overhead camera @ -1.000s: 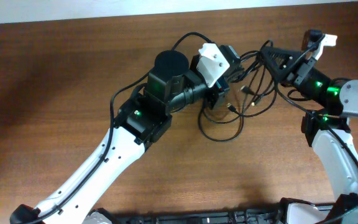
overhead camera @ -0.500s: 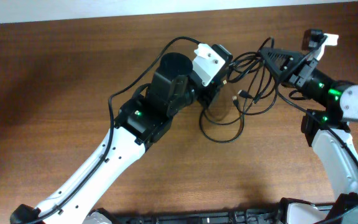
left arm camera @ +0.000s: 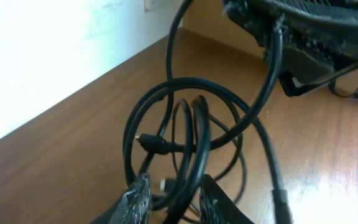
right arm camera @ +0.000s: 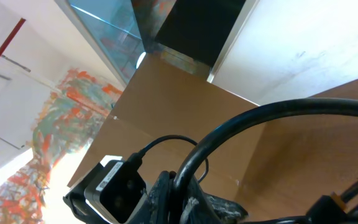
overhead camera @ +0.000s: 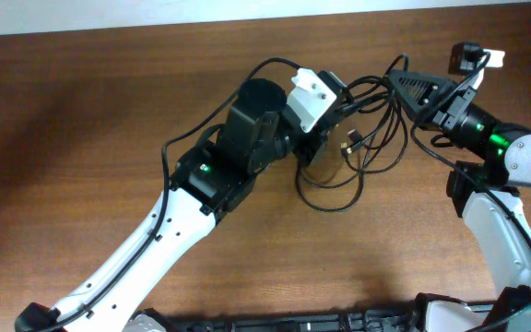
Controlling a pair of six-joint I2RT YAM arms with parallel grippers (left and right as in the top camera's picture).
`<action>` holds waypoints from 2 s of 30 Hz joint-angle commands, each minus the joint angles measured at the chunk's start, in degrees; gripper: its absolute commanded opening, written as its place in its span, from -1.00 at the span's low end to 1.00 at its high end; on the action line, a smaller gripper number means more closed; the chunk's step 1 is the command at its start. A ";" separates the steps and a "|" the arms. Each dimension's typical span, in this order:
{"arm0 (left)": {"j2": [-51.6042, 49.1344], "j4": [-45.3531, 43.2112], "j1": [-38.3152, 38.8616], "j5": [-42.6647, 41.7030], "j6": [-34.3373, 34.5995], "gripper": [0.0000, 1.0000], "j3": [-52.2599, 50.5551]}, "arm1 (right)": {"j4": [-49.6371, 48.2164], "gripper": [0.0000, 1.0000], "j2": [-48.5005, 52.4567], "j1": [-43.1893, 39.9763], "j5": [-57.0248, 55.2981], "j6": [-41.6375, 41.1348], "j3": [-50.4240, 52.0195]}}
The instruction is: Untangle cables
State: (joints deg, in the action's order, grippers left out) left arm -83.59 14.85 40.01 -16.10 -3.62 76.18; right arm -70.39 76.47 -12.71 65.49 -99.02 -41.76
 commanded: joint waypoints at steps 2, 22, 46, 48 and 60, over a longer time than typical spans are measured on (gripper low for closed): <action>-0.09 0.92 0.04 2.71 -2.47 -0.42 -0.02 | -0.61 -0.92 -0.17 -0.02 0.31 -0.52 -0.59; -2.12 2.64 -0.22 11.85 -2.19 -0.63 -0.07 | 2.82 -0.23 -0.17 -0.07 2.73 4.61 -0.57; -2.12 12.33 -6.95 11.89 2.99 -0.55 -0.07 | 69.70 0.54 -0.17 -0.07 -10.99 51.41 -0.57; -2.12 12.48 -6.95 11.89 2.99 -0.52 -0.07 | 74.20 0.54 -0.17 -0.07 -12.90 54.45 -0.57; -2.12 14.21 -12.37 12.07 9.09 0.21 -0.07 | 81.96 0.53 -0.17 1.09 -16.72 68.30 -0.57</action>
State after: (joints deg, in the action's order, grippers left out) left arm -85.52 28.56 30.41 -4.40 2.39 76.18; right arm 11.84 76.58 -12.64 50.54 -34.65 -42.11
